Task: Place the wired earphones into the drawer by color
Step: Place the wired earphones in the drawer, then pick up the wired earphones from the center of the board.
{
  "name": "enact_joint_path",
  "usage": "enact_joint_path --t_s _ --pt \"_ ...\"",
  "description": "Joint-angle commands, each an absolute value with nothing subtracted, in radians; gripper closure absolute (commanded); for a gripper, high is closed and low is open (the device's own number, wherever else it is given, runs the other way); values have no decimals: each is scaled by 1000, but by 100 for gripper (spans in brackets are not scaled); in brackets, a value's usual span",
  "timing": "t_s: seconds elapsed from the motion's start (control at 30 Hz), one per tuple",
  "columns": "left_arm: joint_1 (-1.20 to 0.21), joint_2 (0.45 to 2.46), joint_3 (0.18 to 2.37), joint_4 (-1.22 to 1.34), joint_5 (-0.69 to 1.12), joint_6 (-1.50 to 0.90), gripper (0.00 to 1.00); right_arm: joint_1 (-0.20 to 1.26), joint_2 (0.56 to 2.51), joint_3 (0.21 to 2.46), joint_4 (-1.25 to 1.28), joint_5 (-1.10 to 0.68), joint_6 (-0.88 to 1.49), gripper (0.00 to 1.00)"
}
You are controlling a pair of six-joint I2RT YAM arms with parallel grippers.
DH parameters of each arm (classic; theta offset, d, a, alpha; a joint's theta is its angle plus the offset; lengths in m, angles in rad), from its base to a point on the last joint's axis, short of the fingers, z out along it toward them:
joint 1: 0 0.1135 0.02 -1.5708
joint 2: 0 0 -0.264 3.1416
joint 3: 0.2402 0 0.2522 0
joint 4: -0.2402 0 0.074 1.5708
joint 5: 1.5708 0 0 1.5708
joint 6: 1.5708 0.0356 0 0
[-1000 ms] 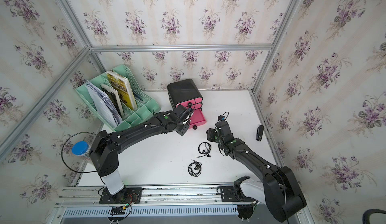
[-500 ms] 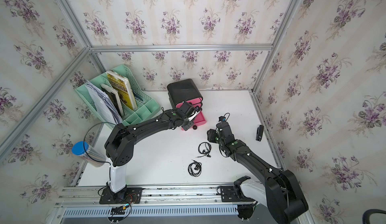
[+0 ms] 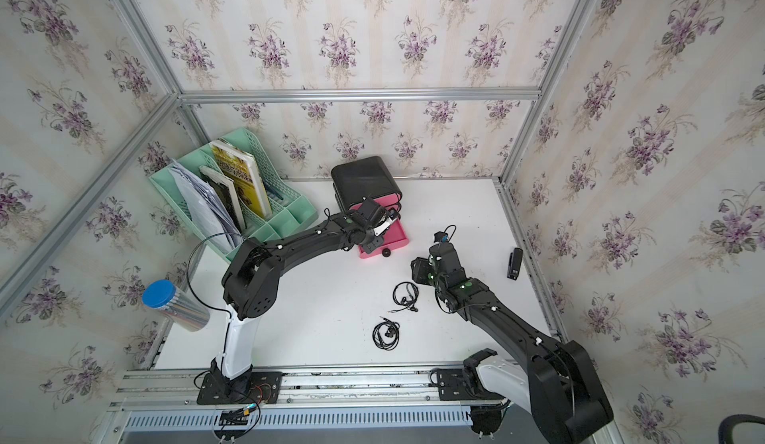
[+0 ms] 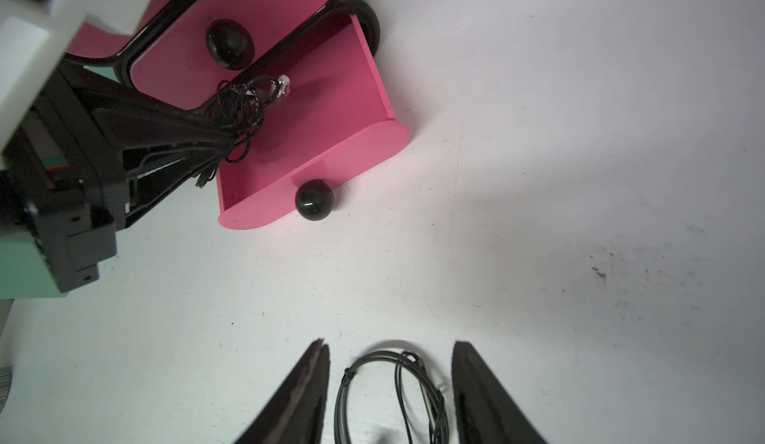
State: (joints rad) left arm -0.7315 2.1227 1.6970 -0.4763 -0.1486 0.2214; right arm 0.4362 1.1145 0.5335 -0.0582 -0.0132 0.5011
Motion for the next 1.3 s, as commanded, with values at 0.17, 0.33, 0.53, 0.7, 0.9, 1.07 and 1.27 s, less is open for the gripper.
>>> enact_joint_path --t_s 0.17,0.33,0.53,0.7,0.9,1.07,1.27 --pt "-724 2152 1728 -469 -146 227 68 436 1119 546 -86 -74 474 47" --pt "-724 2129 1738 -482 -141 202 61 436 1121 551 -111 -105 468 47" --pt "-725 2006 1696 -502 -83 97 46 436 1180 594 -207 -122 482 48" --pt "-728 1858 1589 -472 -24 -22 19 438 1221 615 -267 -109 498 50" --pt "-727 1684 1426 -441 -31 -179 1 439 1281 629 -294 -92 503 54" --pt "-729 1570 1307 -457 -57 -278 1 438 1337 635 -296 -93 503 55" --pt "-728 1424 1134 -439 -83 -336 1 438 1370 633 -284 -97 499 60"
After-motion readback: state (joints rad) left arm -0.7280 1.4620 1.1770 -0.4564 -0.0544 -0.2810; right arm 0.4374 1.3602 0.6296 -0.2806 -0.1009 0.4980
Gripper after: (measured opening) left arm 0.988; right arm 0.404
